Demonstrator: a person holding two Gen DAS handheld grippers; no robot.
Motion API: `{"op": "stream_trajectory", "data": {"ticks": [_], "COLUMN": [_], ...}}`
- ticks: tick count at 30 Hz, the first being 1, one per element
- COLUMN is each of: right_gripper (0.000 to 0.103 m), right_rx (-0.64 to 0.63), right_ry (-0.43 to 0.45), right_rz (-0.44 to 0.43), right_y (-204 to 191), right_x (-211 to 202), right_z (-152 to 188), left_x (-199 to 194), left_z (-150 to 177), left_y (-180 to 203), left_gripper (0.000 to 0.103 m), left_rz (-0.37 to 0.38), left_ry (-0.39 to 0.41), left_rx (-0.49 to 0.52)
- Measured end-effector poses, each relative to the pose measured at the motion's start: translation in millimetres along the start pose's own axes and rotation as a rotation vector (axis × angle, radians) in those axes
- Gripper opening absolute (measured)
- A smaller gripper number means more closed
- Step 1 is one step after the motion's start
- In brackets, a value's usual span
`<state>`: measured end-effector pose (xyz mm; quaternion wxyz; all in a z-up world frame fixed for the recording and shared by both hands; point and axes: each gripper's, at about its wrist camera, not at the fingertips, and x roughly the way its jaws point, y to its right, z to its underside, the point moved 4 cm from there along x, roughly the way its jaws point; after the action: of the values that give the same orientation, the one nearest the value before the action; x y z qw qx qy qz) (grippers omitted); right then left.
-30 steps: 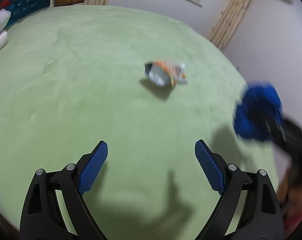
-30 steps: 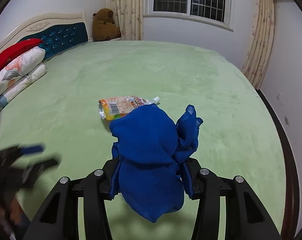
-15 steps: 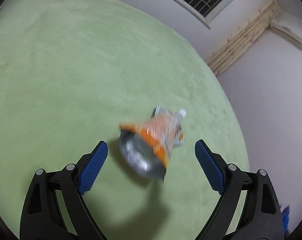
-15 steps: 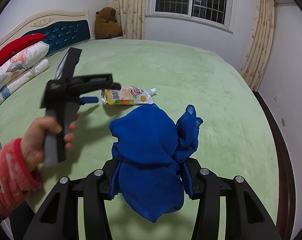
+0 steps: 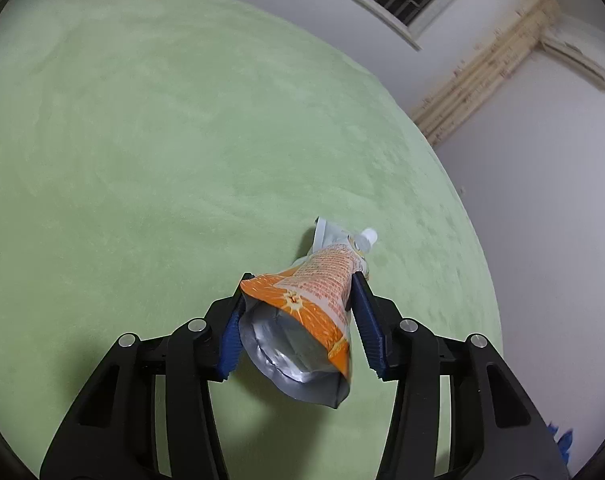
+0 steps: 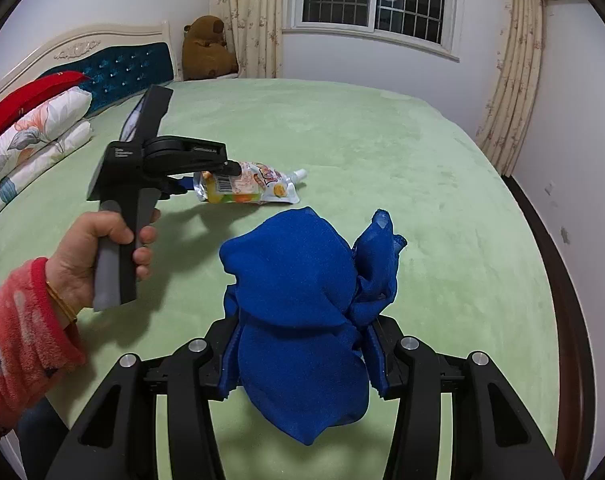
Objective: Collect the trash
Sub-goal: 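Grasp the orange drink pouch with the left tool while the right tool holds the cloth, then lower both tools over the orange bucket and open them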
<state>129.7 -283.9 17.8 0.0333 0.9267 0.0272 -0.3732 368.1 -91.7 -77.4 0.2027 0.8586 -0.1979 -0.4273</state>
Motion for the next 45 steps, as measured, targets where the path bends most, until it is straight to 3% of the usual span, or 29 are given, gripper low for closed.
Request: {"op": "stream_trajectory", "data": {"ticks": [12,23,27,36,45], "right_gripper": [0.049,0.049,0.049,0.049,0.049], "right_rx": [0.000,-0.035,-0.058,-0.143,-0.179], "right_ry": [0.040,0.070,0.071,0.025,-0.098], "right_rz": [0.000,0.007,0.013,-0.016,-0.117], "right_y": [-3.1,-15.0,-22.6,-49.6,-74.1], "right_x": [-35.6,-95.3,-118.7,-163.9,-173.2], "right_z": [13.9,43.1,60.4,107.5,162.9], "left_x": [-86.1,-203.1,-233.6,-285.4,-279.3], "left_z": [36.2,119.9,151.9,232.6,318.7], "left_y": [44.7,65.0,68.1,62.1,34.7], "left_gripper": [0.046,0.046,0.045,0.045,0.045], "left_rz": [-0.090,-0.147,-0.134,-0.118,-0.141], "left_ry": [0.062,0.163,0.168,0.080,-0.154], "left_rx": [0.271,0.439,0.470,0.567,0.634]}}
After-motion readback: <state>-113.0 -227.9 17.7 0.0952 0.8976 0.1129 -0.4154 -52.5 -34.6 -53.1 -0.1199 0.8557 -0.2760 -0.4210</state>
